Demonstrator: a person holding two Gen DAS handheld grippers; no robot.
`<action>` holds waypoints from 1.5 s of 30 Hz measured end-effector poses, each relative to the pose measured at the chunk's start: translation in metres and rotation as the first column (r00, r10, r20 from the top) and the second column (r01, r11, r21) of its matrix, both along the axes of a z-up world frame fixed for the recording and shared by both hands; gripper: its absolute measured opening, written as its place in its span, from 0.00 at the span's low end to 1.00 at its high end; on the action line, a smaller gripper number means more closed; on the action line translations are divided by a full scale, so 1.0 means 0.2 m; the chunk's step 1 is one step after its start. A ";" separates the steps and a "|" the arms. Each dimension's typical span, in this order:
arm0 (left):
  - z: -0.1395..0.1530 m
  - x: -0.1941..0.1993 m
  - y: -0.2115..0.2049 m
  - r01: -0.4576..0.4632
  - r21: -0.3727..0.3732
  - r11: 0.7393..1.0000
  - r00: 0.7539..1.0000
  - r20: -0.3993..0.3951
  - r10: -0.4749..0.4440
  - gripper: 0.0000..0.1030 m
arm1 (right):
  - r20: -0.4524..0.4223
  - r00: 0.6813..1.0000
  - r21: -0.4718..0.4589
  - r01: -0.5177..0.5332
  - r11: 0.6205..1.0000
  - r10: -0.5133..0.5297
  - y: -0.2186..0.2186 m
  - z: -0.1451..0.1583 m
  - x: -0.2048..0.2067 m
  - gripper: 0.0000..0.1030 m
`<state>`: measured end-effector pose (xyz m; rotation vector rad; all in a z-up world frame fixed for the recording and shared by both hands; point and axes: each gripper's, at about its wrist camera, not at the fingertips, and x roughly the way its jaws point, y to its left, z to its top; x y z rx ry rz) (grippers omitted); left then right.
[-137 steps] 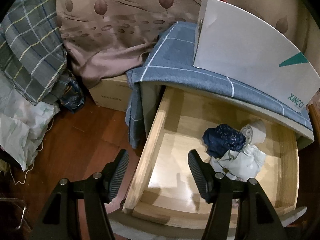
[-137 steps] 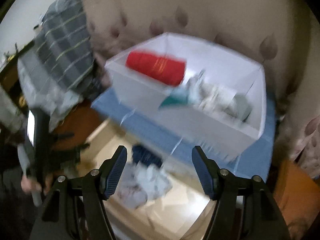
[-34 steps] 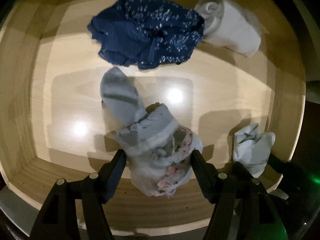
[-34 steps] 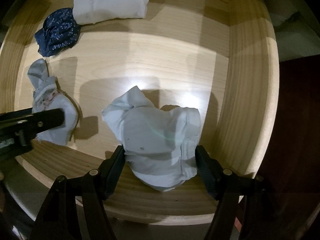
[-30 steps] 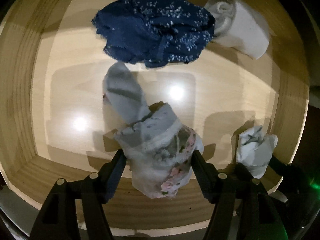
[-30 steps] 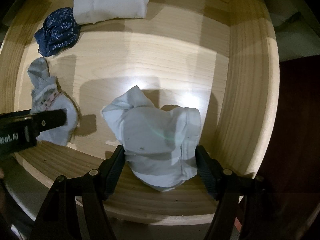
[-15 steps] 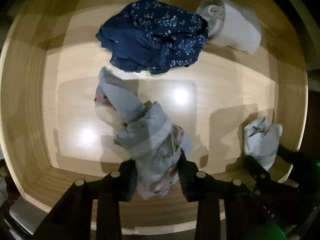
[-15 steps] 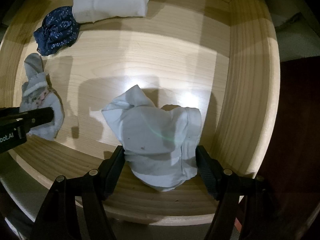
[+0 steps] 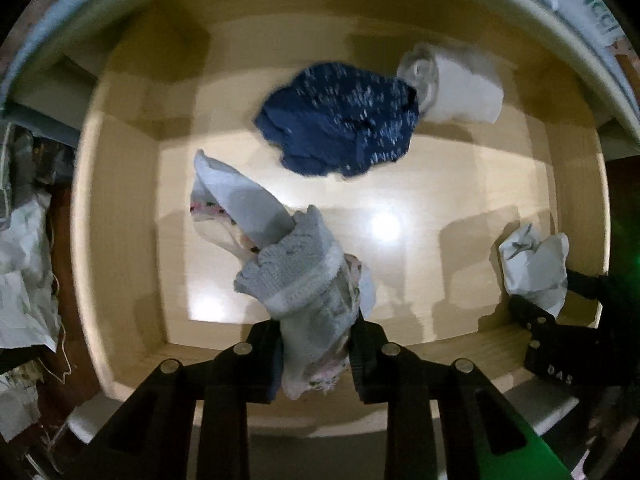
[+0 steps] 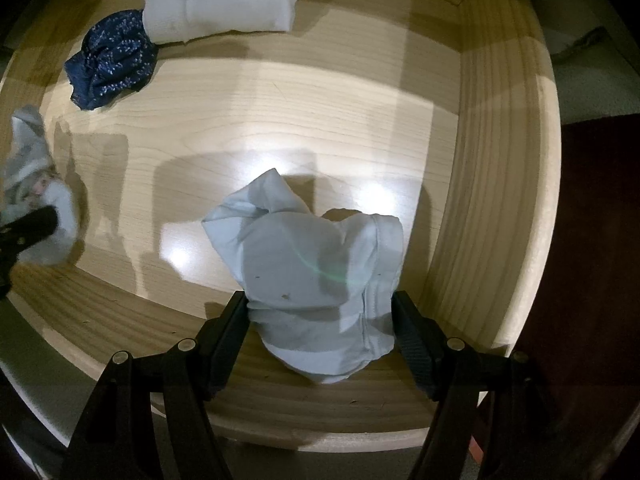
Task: Take underwear out of drawer
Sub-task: 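Lift the grey lace-trimmed underwear with the left tool over the white box, then lower the grey lace-trimmed underwear into the box and open the left tool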
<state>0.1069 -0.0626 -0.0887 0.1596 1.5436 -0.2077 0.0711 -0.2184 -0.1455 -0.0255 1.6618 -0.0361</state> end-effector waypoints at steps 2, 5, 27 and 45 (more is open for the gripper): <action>0.06 -0.03 0.01 0.006 0.001 1.000 0.999 0.038 -0.006 0.26 | 0.000 1.000 -0.001 0.000 1.000 0.000 0.00 0.00 0.00 0.67; 0.16 -0.07 0.03 0.030 -0.003 1.000 0.994 0.108 -0.030 0.26 | 0.000 1.000 -0.001 0.000 1.000 0.000 0.00 0.00 0.00 0.67; 1.24 0.08 0.27 0.146 -0.036 0.989 0.742 0.665 -0.085 0.26 | -0.003 1.000 -0.006 0.002 1.000 -0.002 -0.01 0.00 -0.01 0.67; 1.08 0.68 0.11 0.141 -0.058 0.988 0.825 0.559 -0.085 0.26 | -0.003 1.000 -0.006 0.004 1.000 -0.004 -0.01 0.00 -0.01 0.67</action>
